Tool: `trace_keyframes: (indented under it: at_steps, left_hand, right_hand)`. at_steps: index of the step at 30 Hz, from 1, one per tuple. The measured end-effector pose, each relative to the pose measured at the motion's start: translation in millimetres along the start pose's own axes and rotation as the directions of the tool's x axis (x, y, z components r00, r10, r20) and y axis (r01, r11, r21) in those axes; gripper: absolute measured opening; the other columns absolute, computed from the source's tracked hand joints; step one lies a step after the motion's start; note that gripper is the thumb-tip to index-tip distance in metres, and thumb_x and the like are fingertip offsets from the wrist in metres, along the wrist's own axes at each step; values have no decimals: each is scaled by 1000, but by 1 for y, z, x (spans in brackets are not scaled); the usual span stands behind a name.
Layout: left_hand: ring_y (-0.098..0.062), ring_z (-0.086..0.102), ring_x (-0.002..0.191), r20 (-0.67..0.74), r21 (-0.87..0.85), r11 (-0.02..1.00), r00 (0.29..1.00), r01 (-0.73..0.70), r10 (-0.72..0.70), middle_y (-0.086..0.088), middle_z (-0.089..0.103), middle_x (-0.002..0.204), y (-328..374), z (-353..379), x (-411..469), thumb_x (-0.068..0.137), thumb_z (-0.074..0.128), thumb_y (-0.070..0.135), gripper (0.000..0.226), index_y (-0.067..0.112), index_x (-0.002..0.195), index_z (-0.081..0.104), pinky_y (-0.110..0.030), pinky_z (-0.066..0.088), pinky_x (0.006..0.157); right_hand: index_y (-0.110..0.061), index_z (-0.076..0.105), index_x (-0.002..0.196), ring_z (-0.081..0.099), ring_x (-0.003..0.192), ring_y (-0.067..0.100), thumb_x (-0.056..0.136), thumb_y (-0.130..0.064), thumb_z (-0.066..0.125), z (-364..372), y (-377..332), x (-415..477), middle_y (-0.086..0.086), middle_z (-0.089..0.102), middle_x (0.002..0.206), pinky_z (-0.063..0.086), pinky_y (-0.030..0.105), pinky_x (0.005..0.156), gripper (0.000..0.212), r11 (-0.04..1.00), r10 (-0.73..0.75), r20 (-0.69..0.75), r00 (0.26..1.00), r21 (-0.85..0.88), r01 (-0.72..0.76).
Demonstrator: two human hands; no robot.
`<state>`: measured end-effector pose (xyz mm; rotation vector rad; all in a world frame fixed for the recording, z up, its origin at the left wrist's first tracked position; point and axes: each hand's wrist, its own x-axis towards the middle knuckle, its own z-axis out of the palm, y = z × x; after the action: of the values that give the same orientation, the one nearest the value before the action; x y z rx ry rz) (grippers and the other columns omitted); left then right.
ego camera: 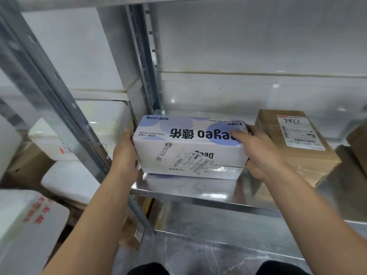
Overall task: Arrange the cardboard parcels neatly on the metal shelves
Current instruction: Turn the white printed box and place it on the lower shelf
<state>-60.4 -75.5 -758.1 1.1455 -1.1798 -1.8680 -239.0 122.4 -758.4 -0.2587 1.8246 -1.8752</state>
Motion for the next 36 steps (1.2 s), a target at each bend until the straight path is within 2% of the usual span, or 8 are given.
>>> trace_keyframes:
  at_steps: [5,10,14,18,24,28,33,36]
  left_hand:
    - [-22,66,72,52,-54,991,992,122,-119,-1,68,79,-3,-6,-7,101,52,35,23,23,98,72,-37,59,68]
    - [-23,66,93,48,-82,997,999,-11,15,-4,74,89,15,-2,-11,106,42,13,26,11,104,68,-37,57,85]
    - [-15,69,89,80,-121,984,987,-131,142,1,78,92,39,5,-19,103,48,13,28,12,121,69,-28,55,79]
    - [-5,70,76,88,-120,956,956,-269,280,9,77,83,61,16,-29,102,50,10,23,18,109,70,-23,52,76]
    - [-1,67,72,122,-9,909,901,-418,416,13,76,82,83,33,-50,98,57,11,20,22,104,73,-18,48,66]
    - [-3,66,72,189,69,891,883,-449,430,9,74,91,85,42,-60,95,62,10,21,24,104,74,-20,47,66]
    - [-1,63,65,241,133,879,875,-458,420,10,72,86,85,50,-63,96,59,11,21,27,101,72,-14,45,57]
    - [-3,63,64,251,106,891,879,-441,405,6,72,86,87,54,-63,97,55,8,20,23,97,69,-13,45,54]
  right_hand:
    - [-21,60,127,73,103,23,99,-13,64,-7,1,-3,6,74,119,59,39,87,30,994,-12,6,1000,107,11]
    - [-38,49,141,74,84,14,104,-16,58,-14,2,-8,-6,71,121,55,34,65,45,982,-1,55,998,187,-10]
    - [-35,53,142,72,94,9,106,-17,54,-8,2,-13,-5,69,128,54,32,76,40,997,-59,89,994,45,55]
    - [-26,50,151,56,129,8,107,-30,53,2,-1,-15,-10,59,142,39,31,115,44,939,-159,144,977,-285,195]
    - [-36,41,156,50,138,7,77,-82,48,26,11,-20,-16,51,152,36,37,120,92,971,25,271,962,-235,41]
    - [-31,68,122,73,97,0,108,-55,34,36,12,-26,-15,78,108,52,22,82,44,994,99,323,941,-83,-76]
    - [-29,68,101,70,73,1,108,-51,37,34,-12,-34,-12,76,79,50,30,72,39,998,55,321,945,12,-63]
    - [-33,67,105,65,102,12,103,-58,39,35,-48,-36,-5,72,107,47,42,84,38,995,-3,291,957,97,-26]
